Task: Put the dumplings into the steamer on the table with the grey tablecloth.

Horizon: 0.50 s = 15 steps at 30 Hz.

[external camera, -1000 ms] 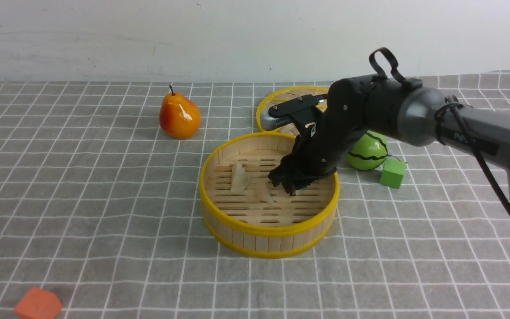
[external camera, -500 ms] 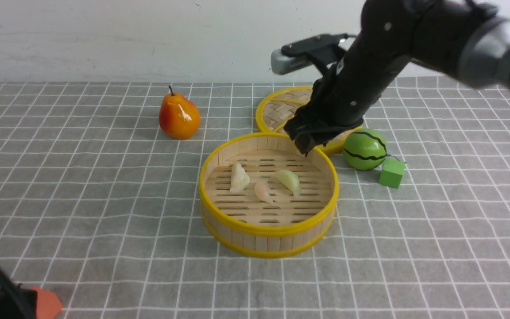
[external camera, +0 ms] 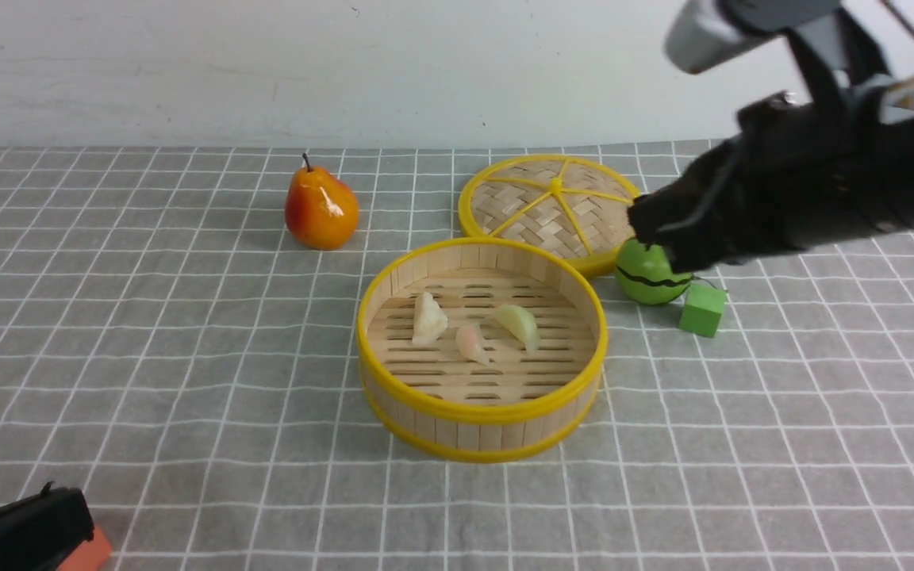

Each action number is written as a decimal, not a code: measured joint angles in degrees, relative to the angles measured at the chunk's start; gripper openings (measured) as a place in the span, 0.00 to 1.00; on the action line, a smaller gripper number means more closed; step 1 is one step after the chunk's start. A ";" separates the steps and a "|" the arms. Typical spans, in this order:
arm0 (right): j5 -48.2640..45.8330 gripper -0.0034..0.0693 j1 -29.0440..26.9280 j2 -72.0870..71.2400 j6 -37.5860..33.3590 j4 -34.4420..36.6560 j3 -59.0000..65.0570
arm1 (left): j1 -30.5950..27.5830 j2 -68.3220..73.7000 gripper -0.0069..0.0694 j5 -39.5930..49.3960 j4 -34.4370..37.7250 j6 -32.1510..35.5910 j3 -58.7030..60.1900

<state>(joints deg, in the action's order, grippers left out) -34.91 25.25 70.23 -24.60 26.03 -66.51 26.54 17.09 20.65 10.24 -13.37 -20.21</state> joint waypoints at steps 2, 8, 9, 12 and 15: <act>2.60 0.04 0.00 -5.60 -1.69 1.65 4.80 | 0.00 0.00 0.11 0.00 0.00 0.00 0.00; 5.18 0.04 0.00 -20.31 -2.42 3.61 14.85 | 0.00 0.00 0.11 0.00 0.21 0.00 0.00; 5.18 0.04 0.00 -21.11 -2.42 3.67 15.41 | 0.00 0.00 0.12 0.00 0.21 0.00 0.00; 5.23 0.04 0.00 -26.46 -2.42 3.76 18.85 | 0.00 0.00 0.12 0.00 0.21 0.00 0.00; 4.47 0.04 0.00 -28.88 -2.42 3.80 19.60 | 0.00 0.00 0.12 0.00 0.21 0.00 0.00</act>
<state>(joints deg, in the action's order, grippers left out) -30.44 25.25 41.36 -27.03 29.83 -46.92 26.54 17.09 20.65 10.45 -13.37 -20.21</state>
